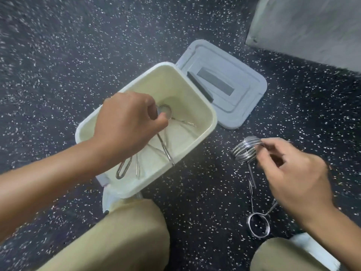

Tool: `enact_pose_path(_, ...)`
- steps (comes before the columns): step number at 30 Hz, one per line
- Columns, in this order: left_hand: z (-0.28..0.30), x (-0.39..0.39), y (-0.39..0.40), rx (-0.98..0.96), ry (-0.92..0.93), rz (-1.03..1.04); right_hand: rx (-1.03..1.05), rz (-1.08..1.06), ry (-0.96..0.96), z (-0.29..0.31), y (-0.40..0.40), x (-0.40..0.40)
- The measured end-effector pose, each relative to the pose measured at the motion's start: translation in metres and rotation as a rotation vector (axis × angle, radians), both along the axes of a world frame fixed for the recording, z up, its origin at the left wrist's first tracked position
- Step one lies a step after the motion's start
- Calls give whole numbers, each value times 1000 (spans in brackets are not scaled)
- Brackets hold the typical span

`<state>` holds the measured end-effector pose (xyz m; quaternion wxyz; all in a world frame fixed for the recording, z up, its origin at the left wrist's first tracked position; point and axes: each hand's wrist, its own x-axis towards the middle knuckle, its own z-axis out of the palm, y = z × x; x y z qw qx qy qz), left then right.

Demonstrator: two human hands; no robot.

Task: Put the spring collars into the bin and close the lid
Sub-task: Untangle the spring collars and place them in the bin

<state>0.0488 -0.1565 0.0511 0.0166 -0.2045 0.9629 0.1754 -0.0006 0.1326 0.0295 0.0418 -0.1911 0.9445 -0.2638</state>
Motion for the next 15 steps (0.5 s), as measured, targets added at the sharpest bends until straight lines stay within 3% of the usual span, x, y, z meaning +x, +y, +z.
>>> enact_pose_path(9, -69, 1, -34, -112, -405, -16, 178, 304, 267, 5, -42, -17)
enact_pose_path(15, -89, 1, -33, -101, -542, -36, 172, 374, 273, 15, -64, -23)
